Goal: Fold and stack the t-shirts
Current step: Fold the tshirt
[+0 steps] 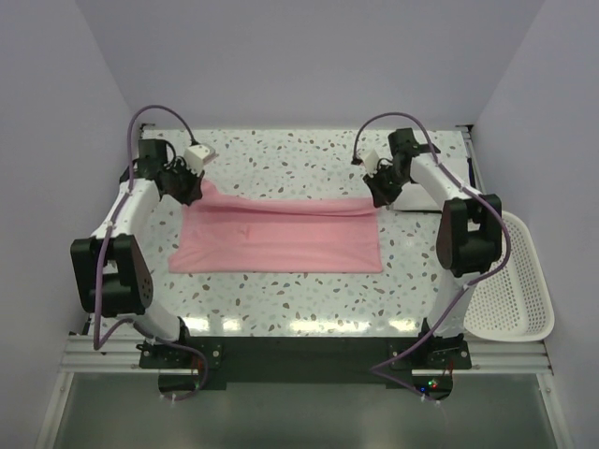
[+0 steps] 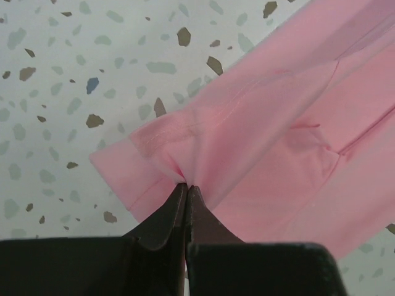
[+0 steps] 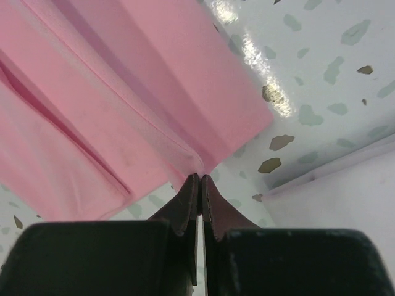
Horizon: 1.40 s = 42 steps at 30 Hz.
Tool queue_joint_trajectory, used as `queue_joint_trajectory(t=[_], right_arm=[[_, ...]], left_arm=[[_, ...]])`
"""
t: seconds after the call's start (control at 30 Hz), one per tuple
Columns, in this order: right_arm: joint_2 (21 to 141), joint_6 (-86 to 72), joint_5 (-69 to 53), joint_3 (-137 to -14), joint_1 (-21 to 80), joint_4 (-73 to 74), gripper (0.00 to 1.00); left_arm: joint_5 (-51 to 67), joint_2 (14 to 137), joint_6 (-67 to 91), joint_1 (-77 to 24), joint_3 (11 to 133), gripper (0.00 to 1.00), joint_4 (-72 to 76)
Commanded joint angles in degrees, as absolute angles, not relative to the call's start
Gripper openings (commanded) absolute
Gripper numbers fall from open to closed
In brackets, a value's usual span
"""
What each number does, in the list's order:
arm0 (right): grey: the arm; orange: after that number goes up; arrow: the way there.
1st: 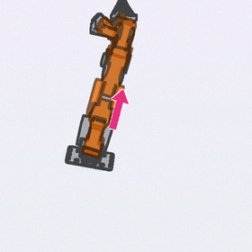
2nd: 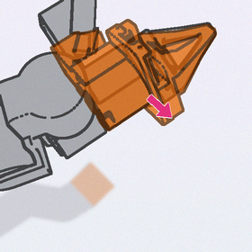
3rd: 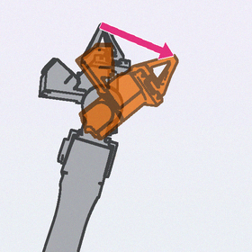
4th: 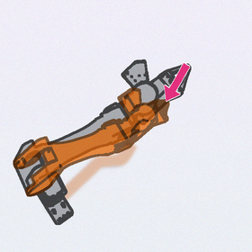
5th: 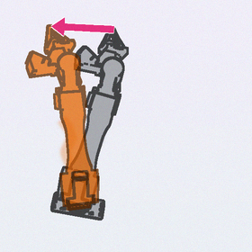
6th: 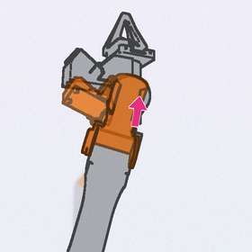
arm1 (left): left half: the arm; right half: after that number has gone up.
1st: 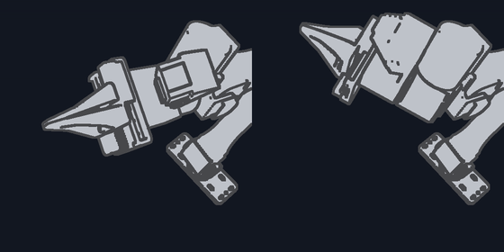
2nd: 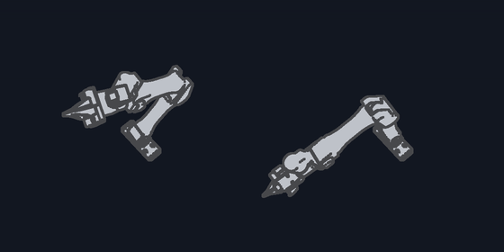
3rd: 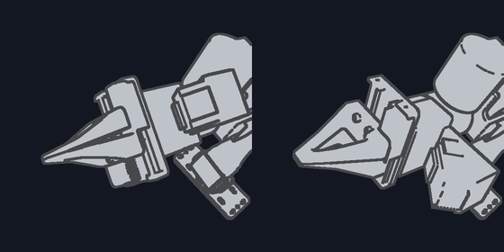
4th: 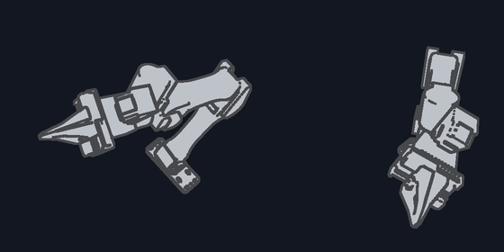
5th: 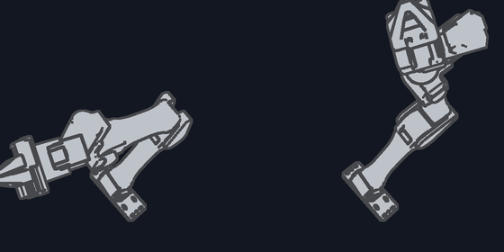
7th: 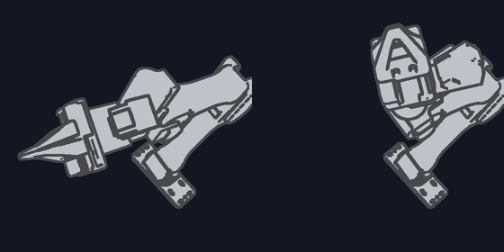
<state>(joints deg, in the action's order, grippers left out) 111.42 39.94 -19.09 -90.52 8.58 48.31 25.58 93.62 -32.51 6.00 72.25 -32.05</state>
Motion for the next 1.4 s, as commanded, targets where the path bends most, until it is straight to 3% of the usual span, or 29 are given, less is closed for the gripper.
queue_joint_trajectory(t=[0.0,0.4,0.83,1.17,1.23,1.37], right_arm=[[108.28,42.01,-19.16,-88.08,8.35,46.85,0.0],[111.53,40.87,-19.16,-85.87,8.35,45.7,0.0],[111.45,41.75,-19.6,-87.19,8.35,47.81,0.0],[111.45,45.26,-20.74,-87.36,8.61,52.11,0.0],[111.18,47.44,-21.18,-87.63,8.79,54.74,0.04],[110.74,53.51,-22.32,-88.68,8.7,61.16,0.22]], left_arm=[[25.41,88.51,-33.84,6.24,67.25,0.0,-32.78],[17.93,91.84,-30.41,6.33,57.04,0.0,-27.08],[17.93,95.36,-31.2,6.33,64.33,0.0,-29.08],[18.54,94.31,-35.94,6.33,63.28,0.0,-32.25],[19.86,93.96,-37.87,6.24,63.28,0.07,-34.09],[22.14,91.42,-42.35,6.59,63.28,0.25,-37.61]])
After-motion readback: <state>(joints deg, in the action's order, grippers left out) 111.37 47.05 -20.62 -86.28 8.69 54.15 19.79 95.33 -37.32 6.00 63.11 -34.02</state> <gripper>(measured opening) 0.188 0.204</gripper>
